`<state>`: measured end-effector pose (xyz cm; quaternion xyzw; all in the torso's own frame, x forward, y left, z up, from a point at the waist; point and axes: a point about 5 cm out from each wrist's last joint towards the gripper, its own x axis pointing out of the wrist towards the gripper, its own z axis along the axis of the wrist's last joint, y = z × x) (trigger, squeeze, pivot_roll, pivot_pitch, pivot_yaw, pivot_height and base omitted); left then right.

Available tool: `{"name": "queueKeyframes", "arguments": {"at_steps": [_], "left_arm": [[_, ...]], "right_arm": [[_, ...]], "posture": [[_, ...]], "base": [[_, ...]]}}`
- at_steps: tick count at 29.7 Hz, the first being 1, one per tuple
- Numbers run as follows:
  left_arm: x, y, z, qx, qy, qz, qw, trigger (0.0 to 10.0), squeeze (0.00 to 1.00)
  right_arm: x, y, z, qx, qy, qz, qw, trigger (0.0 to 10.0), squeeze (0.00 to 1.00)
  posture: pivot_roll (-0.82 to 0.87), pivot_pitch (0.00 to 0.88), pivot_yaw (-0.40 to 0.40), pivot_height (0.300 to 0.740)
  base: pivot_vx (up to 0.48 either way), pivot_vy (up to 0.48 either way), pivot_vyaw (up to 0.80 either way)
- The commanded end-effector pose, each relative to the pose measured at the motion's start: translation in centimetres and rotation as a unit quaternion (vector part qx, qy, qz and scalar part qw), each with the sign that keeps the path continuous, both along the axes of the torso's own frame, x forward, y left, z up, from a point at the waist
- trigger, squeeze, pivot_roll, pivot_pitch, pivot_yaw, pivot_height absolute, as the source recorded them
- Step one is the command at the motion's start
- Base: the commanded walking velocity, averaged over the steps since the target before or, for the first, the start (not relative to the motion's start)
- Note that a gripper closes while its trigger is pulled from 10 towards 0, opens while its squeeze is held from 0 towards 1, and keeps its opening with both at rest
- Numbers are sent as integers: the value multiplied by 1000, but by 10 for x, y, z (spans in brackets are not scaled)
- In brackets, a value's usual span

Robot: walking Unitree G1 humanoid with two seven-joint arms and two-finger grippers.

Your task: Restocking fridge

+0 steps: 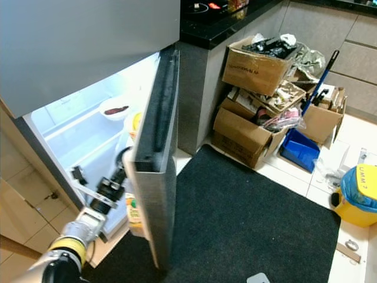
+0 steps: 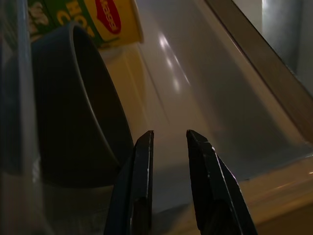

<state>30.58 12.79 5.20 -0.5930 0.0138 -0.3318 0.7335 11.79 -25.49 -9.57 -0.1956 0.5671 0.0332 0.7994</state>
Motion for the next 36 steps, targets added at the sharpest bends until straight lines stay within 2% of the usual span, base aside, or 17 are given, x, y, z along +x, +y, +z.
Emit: {"name": "queueKeyframes", "arguments": {"at_steps": [1, 4, 5, 10, 14, 17, 19, 20, 21, 22, 24, 25, 27, 31, 32, 35, 36], "left_arm": [[-5, -5, 2, -17, -17, -32, 999, 10000, 0], [-6, -6, 4, -22, -28, -47, 998, 10000, 0], [-10, -14, 4, -24, -37, -78, 996, 10000, 0], [-22, -36, 2, -22, -54, -147, 987, 10000, 0], [-25, -39, 3, -22, -59, -157, 986, 10000, 0], [-21, -31, 3, -8, -60, -135, 989, 10000, 0], [-14, -10, 2, 31, -51, -78, 995, 10000, 0], [-14, -10, 2, 31, -51, -78, 995, 10000, 0], [-9, 10, 2, 34, -37, -30, 998, 10000, 0], [-9, 10, 2, 34, -37, -30, 998, 10000, 0], [-6, 37, 4, 30, -29, 21, 999, 10000, 0], [-6, 37, 4, 30, -29, 21, 999, 10000, 0], [-11, 55, 4, 37, -35, 34, 998, 10000, 0], [-20, 69, -2, 47, -23, 50, 997, 10000, 0], [-23, 73, -7, 52, -9, 62, 997, 10000, 0], [-25, 75, -11, 55, 1, 71, 996, 10000, 0], [-29, 77, -18, 64, 22, 83, 994, 10000, 0]], "right_arm": [[-8, -3, -2, -3, 15, -4, 1000, 10000, 0], [-8, -3, -2, -3, 15, -4, 1000, 10000, 0], [-8, -3, -2, -2, 14, -4, 1000, 10000, 0], [-7, -1, -2, 1, 12, -3, 1000, 10000, 0], [-6, 0, -2, 2, 12, -3, 1000, 10000, 0], [-6, 1, -2, 2, 11, -3, 1000, 10000, 0], [-6, 0, -2, 2, 9, -6, 1000, 10000, 0], [-6, 0, -2, 2, 9, -6, 1000, 10000, 0], [-6, -1, -2, 2, 8, -7, 1000, 10000, 0], [-6, -1, -2, 2, 8, -7, 1000, 10000, 0], [-6, -1, -1, 2, 7, -8, 1000, 10000, 0], [-6, -1, -1, 2, 7, -8, 1000, 10000, 0], [-5, -1, -1, 3, 6, -8, 1000, 10000, 0], [-1, 1, 0, 10, -9, -9, 1000, 10000, 0], [7, 3, 2, 17, -28, -2, 999, 10000, 0], [13, 4, 4, 22, -40, 3, 999, 10000, 0], [26, 5, 9, 31, -71, 12, 997, 10000, 0]], "posture": [[-57, 68, -28, 740], [-57, 68, -28, 740], [-55, 68, -27, 740], [-55, 67, -24, 740], [-58, 67, -22, 740], [-56, 65, -23, 740], [-62, 66, -20, 740], [-62, 66, -20, 740], [-60, 66, -24, 740], [-60, 66, -24, 740], [-60, 66, -24, 740], [-60, 66, -24, 740], [-51, 69, -21, 740], [-49, 69, -19, 740], [-49, 69, -19, 740], [-49, 69, -19, 740], [-45, 68, -23, 740]], "base": [[0, 0, 0], [0, 0, 0], [0, 0, 0], [0, 0, 0], [0, 0, 0], [0, 0, 0], [0, 0, 0], [0, 0, 0], [0, 0, 0], [0, 0, 0], [0, 0, 0], [0, 0, 0], [0, 0, 0], [0, 0, 0], [0, 0, 0], [0, 0, 0], [0, 0, 0]]}}
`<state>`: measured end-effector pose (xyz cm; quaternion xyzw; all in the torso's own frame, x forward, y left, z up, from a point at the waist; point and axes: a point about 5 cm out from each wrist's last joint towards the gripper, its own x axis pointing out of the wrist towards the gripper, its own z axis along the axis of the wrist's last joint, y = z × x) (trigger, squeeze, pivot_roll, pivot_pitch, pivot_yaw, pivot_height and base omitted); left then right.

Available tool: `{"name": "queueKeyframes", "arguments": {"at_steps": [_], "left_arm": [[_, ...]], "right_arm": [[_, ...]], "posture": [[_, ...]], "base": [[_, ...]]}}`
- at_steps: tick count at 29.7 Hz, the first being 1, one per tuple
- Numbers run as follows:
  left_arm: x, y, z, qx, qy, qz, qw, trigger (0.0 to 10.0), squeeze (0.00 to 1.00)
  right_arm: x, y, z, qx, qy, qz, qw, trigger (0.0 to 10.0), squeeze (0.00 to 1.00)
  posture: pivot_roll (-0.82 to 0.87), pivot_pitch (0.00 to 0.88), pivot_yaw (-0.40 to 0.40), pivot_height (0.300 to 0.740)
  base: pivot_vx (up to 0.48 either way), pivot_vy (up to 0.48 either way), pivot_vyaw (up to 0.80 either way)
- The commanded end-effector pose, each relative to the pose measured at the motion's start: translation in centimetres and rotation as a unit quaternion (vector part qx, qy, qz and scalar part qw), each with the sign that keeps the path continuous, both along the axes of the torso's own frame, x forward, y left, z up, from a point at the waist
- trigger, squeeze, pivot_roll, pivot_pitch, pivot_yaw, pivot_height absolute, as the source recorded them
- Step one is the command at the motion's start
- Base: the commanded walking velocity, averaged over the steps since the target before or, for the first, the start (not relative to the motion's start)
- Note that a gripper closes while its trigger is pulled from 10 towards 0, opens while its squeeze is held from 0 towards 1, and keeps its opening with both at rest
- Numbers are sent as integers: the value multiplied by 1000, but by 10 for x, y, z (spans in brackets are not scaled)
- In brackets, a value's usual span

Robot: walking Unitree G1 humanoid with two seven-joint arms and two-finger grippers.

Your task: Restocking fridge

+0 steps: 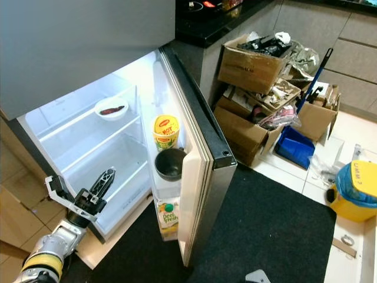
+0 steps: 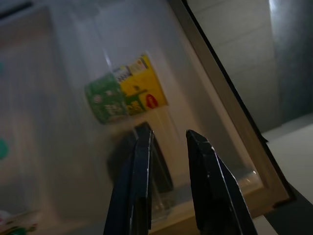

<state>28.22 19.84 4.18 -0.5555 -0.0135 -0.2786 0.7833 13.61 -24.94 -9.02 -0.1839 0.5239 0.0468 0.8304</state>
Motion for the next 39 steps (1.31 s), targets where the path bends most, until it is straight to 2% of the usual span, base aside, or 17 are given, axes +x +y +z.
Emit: {"name": "queueKeyframes", "arguments": {"at_steps": [1, 2, 6, 7, 11, 13, 16, 17, 19, 22, 23, 25, 30, 32, 33, 35, 39], "left_arm": [[-8, 9, -14, 21, 44, 27, 998, 10000, 0], [-8, 9, -14, 21, 44, 27, 998, 10000, 0], [-27, 21, -44, 61, 154, 99, 981, 10000, 0], [-27, 21, -44, 61, 154, 99, 981, 10000, 0], [-50, 28, -70, 137, 249, 128, 950, 10000, 0], [-52, 28, -72, 142, 257, 131, 947, 10000, 0], [-80, 39, -92, 210, 336, 148, 906, 10000, 0], [-80, 39, -92, 210, 336, 148, 906, 10000, 0], [-92, 42, -100, 234, 366, 152, 888, 10000, 0], [-102, 42, -106, 251, 386, 148, 875, 10000, 0], [-102, 42, -106, 251, 386, 148, 875, 10000, 0], [-114, 41, -113, 266, 410, 140, 861, 10000, 0], [-136, 30, -128, 314, 452, 111, 827, 10000, 0], [-136, 30, -128, 314, 452, 111, 827, 10000, 0], [-139, 26, -130, 320, 456, 103, 824, 10000, 0], [-140, 25, -131, 321, 457, 100, 823, 10000, 0], [-143, 21, -133, 330, 459, 88, 820, 10000, 0]], "right_arm": [[19, 0, 9, 13, -49, 6, 999, 10000, 0], [19, 0, 9, 13, -49, 6, 999, 10000, 0], [66, 10, 35, 60, -149, 75, 984, 10000, 0], [66, 10, 35, 60, -149, 75, 984, 10000, 0], [81, 33, 44, 128, -151, 185, 962, 10000, 0], [80, 34, 44, 134, -148, 195, 960, 10000, 0], [71, 51, 43, 239, -83, 275, 927, 10000, 0], [71, 51, 43, 239, -83, 275, 927, 10000, 0], [69, 59, 46, 295, -63, 305, 903, 10000, 0], [71, 65, 53, 340, -53, 339, 876, 10000, 0], [71, 65, 53, 340, -53, 339, 876, 10000, 0], [78, 75, 65, 380, -60, 374, 844, 10000, 0], [116, 107, 105, 436, -177, 397, 788, 10000, 0], [116, 107, 105, 436, -177, 397, 788, 10000, 0], [124, 114, 116, 437, -203, 411, 774, 10000, 0], [127, 116, 119, 432, -214, 415, 772, 10000, 0], [152, 114, 135, 366, -302, 374, 797, 10000, 0]], "posture": [[-45, 68, -25, 740], [-45, 68, -25, 740], [-52, 58, -22, 740], [-52, 58, -22, 740], [-52, 58, -19, 740], [-52, 58, -19, 740], [-52, 54, -18, 740], [-52, 54, -18, 740], [-52, 54, -18, 740], [-44, 61, -17, 740], [-44, 61, -17, 740], [-45, 63, -17, 740], [-42, 63, -21, 740], [-42, 63, -21, 740], [-39, 63, -24, 740], [-39, 63, -24, 740], [-38, 63, -25, 740]], "base": [[0, 0, 0], [0, 0, 0], [0, 0, 0], [0, 0, 0], [0, 0, 0], [0, 0, 0], [0, 0, 0], [0, 0, 0], [0, 0, 0], [0, 0, 0], [0, 0, 0], [0, 0, 0], [0, 0, 0], [0, 0, 0], [0, 0, 0], [0, 0, 0], [0, 0, 0]]}}
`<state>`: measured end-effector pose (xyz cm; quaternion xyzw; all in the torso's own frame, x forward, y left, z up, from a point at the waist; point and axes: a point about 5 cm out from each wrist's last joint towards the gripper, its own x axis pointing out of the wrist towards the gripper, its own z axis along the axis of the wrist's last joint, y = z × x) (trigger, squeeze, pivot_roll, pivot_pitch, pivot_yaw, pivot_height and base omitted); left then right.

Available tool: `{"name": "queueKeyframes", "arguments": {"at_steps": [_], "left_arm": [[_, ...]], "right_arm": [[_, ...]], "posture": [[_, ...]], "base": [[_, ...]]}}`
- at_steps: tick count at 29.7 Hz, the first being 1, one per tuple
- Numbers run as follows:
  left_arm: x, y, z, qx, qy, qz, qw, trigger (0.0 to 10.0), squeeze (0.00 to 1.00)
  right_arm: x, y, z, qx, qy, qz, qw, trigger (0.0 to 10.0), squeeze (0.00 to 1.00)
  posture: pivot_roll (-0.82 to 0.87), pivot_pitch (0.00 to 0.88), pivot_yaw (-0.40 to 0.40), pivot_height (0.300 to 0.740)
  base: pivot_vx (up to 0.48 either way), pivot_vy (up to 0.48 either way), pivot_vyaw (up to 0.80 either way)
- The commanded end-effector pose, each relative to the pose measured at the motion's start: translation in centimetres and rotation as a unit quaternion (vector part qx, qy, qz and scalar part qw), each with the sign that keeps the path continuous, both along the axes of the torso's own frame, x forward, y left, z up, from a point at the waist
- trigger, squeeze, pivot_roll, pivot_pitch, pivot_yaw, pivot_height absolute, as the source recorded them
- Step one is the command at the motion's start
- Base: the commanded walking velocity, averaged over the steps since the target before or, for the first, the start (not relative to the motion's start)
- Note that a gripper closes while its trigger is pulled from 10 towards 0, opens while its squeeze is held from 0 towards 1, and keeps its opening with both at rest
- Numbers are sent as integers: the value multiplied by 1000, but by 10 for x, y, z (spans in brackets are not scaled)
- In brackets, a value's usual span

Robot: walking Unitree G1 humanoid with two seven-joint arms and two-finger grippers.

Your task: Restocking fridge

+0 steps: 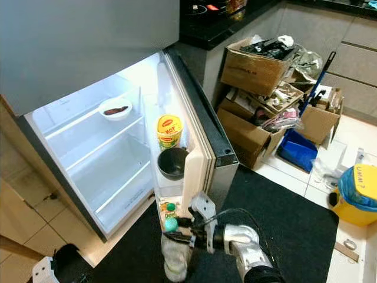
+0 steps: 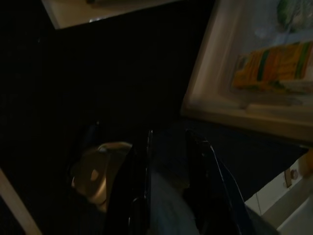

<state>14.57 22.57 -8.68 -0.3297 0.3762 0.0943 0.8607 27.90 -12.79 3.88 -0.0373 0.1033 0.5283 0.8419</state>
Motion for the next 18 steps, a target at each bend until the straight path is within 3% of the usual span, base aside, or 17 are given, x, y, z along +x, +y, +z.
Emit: {"name": "queueKeyframes", "arguments": {"at_steps": [1, 4, 6, 9, 14, 15, 16, 17, 18], "left_arm": [[-6, -7, -4, 2, 14, -14, 1000, 10000, 0], [-6, -8, -4, 3, 14, -16, 1000, 10000, 0], [-5, -10, -4, 4, 14, -25, 1000, 10000, 0], [-4, -12, -5, 5, 15, -30, 999, 10000, 0], [-5, -13, -5, 6, 16, -34, 999, 10000, 0], [-5, -13, -5, 6, 17, -36, 999, 10000, 0], [-5, -13, -5, 6, 17, -36, 999, 10000, 0], [-6, -14, -5, 6, 18, -39, 999, 10000, 0], [-6, -14, -5, 6, 18, -39, 999, 10000, 0]], "right_arm": [[15, -12, 10, -17, -48, -76, 996, 10000, 0], [19, -17, 12, -28, -61, -99, 993, 10000, 0], [28, -35, 16, -41, -75, -182, 980, 10000, 0], [29, -59, 13, -59, -72, -258, 962, 10000, 0], [27, -76, 10, -73, -67, -305, 947, 10000, 0], [24, -93, 8, -88, -64, -351, 930, 10000, 0], [24, -93, 8, -88, -64, -351, 930, 10000, 0], [21, -113, 7, -101, -61, -401, 908, 10000, 0], [21, -113, 7, -101, -61, -401, 908, 10000, 0]], "posture": [[-38, 63, -26, 740], [-37, 63, -27, 740], [-38, 63, -28, 740], [-37, 63, -27, 740], [-38, 63, -25, 740], [-37, 64, -24, 740], [-37, 64, -24, 740], [-40, 65, -23, 740], [-40, 65, -23, 740]], "base": [[0, 0, 0], [0, 0, 0], [0, 0, 0], [0, 0, 0], [0, 0, 0], [0, 0, 0], [0, 0, 0], [0, 0, 0], [0, 0, 0]]}}
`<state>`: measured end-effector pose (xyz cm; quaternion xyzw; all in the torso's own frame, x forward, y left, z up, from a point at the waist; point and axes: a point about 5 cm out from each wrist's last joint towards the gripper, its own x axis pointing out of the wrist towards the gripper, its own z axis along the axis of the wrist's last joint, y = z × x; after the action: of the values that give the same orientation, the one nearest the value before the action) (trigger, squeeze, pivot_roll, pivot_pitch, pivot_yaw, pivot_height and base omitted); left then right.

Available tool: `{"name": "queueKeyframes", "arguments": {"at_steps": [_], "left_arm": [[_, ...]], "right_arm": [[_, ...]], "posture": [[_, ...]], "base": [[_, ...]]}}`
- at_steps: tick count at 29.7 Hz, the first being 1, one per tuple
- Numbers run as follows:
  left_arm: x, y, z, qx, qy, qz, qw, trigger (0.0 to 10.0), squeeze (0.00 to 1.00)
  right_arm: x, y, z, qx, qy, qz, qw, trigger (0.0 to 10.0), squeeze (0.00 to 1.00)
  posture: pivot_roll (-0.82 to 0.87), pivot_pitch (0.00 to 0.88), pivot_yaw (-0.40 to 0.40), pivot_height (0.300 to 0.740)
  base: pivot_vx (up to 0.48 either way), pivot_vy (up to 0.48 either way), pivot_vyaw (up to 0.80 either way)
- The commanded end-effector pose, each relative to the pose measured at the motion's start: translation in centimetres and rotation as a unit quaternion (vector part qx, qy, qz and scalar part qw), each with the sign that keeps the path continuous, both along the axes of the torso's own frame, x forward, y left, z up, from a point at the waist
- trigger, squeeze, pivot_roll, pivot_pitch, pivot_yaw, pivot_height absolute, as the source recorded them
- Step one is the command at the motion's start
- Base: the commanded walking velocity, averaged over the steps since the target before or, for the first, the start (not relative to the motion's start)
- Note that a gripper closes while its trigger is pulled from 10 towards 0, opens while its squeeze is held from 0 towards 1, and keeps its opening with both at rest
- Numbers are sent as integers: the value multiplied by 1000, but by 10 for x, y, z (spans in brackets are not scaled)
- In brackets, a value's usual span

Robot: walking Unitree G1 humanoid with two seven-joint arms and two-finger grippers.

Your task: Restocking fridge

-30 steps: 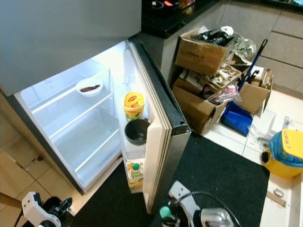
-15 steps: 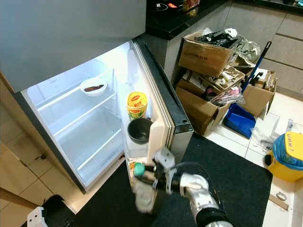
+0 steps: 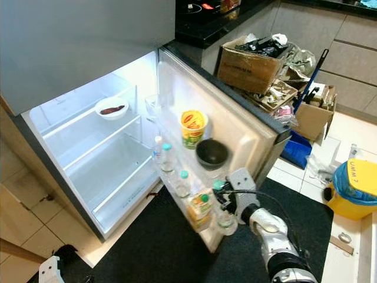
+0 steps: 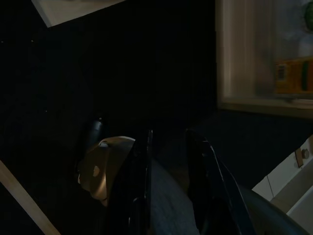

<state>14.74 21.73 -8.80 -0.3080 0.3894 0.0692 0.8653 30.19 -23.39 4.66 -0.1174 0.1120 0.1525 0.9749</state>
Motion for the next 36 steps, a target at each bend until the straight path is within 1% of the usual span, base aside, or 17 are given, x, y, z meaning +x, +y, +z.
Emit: {"name": "queueKeyframes", "arguments": {"at_steps": [1, 2, 5, 9, 11, 12, 13, 14, 15, 16, 18, 19, 22, 23, 26, 30, 36], "left_arm": [[-8, -6, -4, -3, 16, -8, 1000, 10000, 0], [-9, -7, -5, -2, 17, -12, 1000, 10000, 0], [-9, -8, -5, -1, 19, -19, 1000, 10000, 0], [-8, -11, -6, 0, 20, -26, 999, 10000, 0], [-8, -13, -6, 2, 20, -33, 999, 10000, 0], [-8, -13, -6, 2, 20, -33, 999, 10000, 0], [-8, -14, -6, 3, 20, -35, 999, 10000, 0], [-8, -14, -6, 3, 20, -35, 999, 10000, 0], [-8, -14, -6, 5, 21, -38, 999, 10000, 0], [-8, -14, -6, 5, 21, -38, 999, 10000, 0], [-8, -12, -6, 11, 24, -39, 999, 10000, 0], [-8, -12, -6, 11, 24, -39, 999, 10000, 0], [-8, -9, -6, 27, 28, -45, 998, 10000, 0], [-8, -9, -6, 27, 28, -45, 998, 10000, 0], [-7, -6, -6, 48, 35, -44, 997, 10000, 0], [3, 6, 0, 85, 27, -23, 996, 10000, 0], [22, 16, 10, 130, 6, -20, 991, 10000, 0]], "right_arm": [[-5, -22, -1, -8, -1, -70, 997, 10000, 0], [-9, -34, -3, -19, 3, -104, 994, 10000, 0], [-20, -41, -17, -21, 37, -136, 990, 10000, 0], [-43, -34, -46, -33, 101, -140, 984, 10000, 0], [-71, -31, -73, -34, 167, -159, 972, 10000, 0], [-71, -31, -73, -34, 167, -159, 972, 10000, 0], [-82, -30, -82, -36, 190, -168, 967, 10000, 0], [-82, -30, -82, -36, 190, -168, 967, 10000, 0], [-94, -31, -90, -39, 213, -178, 960, 10000, 0], [-94, -31, -90, -39, 213, -178, 960, 10000, 0], [-114, -34, -102, -41, 250, -191, 948, 10000, 0], [-114, -34, -102, -41, 250, -191, 948, 10000, 0], [-139, -38, -115, -53, 295, -209, 931, 10000, 0], [-139, -38, -115, -53, 295, -209, 931, 10000, 0], [-160, -40, -124, -53, 336, -226, 913, 10000, 0], [-167, -36, -128, -53, 351, -220, 909, 10000, 0], [-161, -33, -127, -62, 347, -212, 911, 10000, 0]], "posture": [[-40, 65, -23, 740], [-41, 65, -22, 740], [-45, 64, -22, 740], [-44, 62, -25, 740], [-41, 62, -24, 740], [-41, 62, -24, 740], [-40, 61, -24, 740], [-40, 61, -24, 740], [-37, 60, -25, 740], [-37, 60, -25, 740], [-38, 56, -25, 740], [-38, 56, -25, 740], [-40, 56, -26, 740], [-40, 56, -26, 740], [-36, 49, -25, 740], [-47, 45, -15, 740], [-67, 46, -4, 740]], "base": [[0, 0, 0], [0, 0, 0], [0, 0, 0], [0, 0, 0], [0, 0, 0], [0, 0, 0], [0, 0, 0], [0, 0, 0], [0, 0, 0], [0, 0, 0], [0, 0, 0], [0, 0, 0], [0, 0, 0], [0, 0, 0], [0, 0, 0], [0, 0, 0], [0, 0, 0]]}}
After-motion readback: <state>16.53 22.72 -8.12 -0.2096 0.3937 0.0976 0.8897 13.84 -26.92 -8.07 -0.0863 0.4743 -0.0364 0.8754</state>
